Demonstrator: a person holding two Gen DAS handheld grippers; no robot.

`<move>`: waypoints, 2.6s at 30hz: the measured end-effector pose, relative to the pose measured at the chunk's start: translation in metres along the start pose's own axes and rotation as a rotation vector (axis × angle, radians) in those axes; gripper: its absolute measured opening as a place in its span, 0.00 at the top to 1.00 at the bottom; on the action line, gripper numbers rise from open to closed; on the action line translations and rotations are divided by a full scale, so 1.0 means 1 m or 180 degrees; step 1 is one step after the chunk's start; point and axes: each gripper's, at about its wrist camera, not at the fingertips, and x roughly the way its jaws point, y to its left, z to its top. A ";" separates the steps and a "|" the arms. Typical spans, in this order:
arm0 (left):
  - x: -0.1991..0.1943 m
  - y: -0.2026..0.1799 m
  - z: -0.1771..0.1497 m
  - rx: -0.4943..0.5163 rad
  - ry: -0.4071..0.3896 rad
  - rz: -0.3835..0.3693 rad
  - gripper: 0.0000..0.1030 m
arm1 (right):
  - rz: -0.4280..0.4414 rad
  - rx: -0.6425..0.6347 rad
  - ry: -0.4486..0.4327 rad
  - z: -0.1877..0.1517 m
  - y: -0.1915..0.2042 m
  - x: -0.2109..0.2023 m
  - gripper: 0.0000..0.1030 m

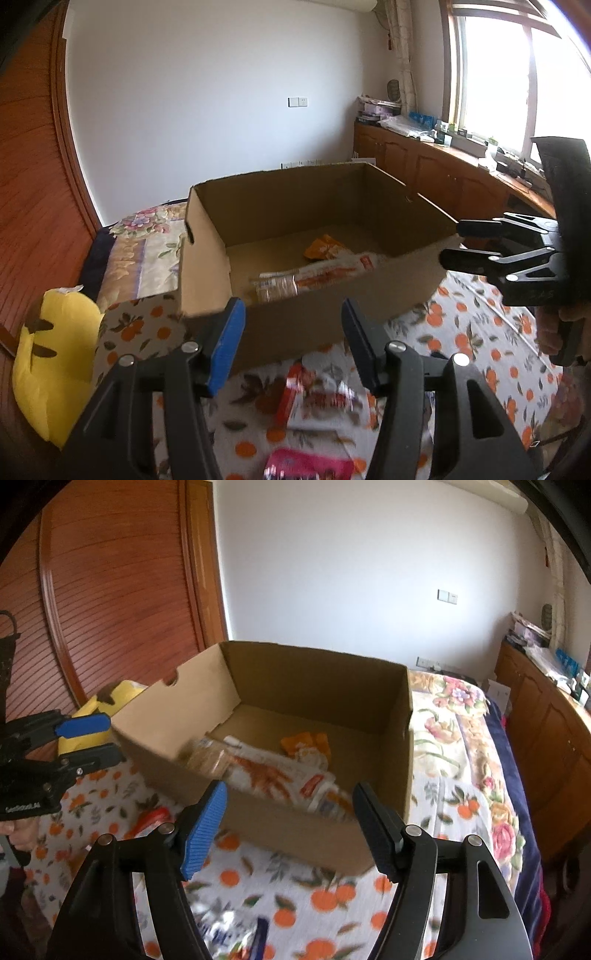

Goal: Organize snacks
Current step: 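Move left tool to pink-ended bread pouch while right tool approaches white blue-label pouch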

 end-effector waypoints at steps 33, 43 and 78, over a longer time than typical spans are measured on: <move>-0.037 -0.006 -0.141 0.0060 0.0473 0.0087 0.36 | 0.0083 0.0279 0.0256 -0.135 0.054 -0.024 0.30; -0.016 -0.006 -0.154 0.0172 0.0694 0.0090 0.34 | 0.0113 0.0325 0.0329 -0.144 0.053 -0.007 0.30; -0.010 0.020 -0.163 -0.0395 0.0523 -0.0193 0.52 | 0.0181 0.0613 0.0458 -0.140 0.034 0.001 0.24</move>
